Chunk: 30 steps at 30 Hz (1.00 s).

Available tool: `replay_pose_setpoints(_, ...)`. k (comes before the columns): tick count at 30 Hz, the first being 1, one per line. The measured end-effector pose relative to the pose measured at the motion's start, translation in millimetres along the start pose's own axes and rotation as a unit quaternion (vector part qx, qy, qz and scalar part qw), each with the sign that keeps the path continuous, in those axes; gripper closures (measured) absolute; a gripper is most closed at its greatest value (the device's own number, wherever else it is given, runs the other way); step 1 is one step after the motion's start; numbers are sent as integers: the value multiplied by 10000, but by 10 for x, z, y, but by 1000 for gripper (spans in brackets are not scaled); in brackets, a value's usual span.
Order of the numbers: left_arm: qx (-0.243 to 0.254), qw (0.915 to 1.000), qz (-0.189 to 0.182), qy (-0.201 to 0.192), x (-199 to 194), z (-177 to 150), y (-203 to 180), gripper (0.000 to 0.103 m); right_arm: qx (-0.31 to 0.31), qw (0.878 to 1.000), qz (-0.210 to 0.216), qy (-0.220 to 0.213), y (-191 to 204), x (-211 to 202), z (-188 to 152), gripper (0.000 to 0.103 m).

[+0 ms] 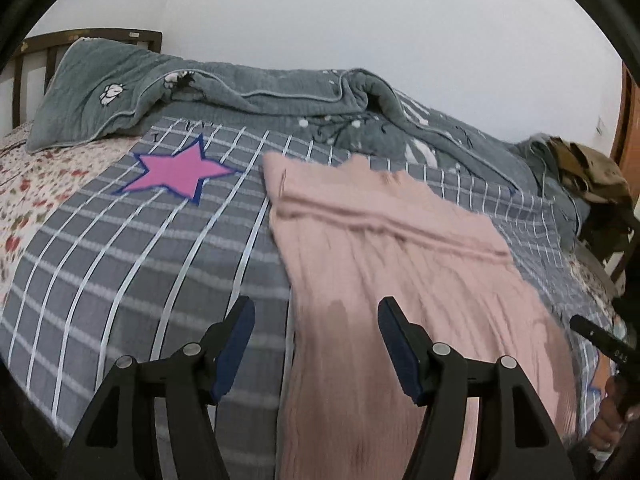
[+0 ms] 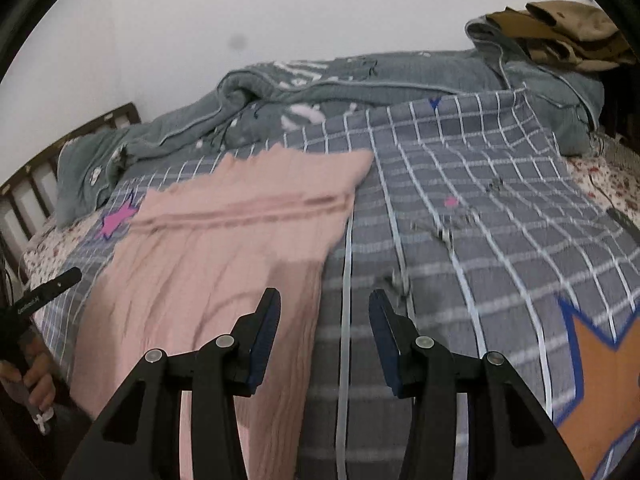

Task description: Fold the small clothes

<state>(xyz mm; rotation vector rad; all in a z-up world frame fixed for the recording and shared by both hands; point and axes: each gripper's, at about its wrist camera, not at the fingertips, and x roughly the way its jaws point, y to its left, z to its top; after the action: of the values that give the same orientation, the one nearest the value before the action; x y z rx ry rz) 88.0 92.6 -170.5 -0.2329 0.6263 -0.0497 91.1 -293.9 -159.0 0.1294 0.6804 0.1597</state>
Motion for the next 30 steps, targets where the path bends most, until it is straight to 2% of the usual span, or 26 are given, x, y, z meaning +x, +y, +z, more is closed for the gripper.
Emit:
replay_pose_setpoints(4,4,9999,44,134,-154,-221,68,41,-10,9999,76,114,5,-123,-230,58)
replay_pose_setpoints(12,-500,9976,-216,423,-352,-546,304,41,47,9991,375,180,101,-328,-573,58)
replay_pose_setpoints(20,-398,9970,-208,624,-353,-721,264,43,-21,9988,393,298,196,-354,-736,63)
replay_pose_setpoints(24,-361,9965,-282,700,-316,-736,228,48,-65,9984,323,468,220,-289,-779,70)
replay_pose_setpoints(30,-342,9954,-323,838,-236,-757,177,58,-182,9980,187,577,278,-221,-814,73)
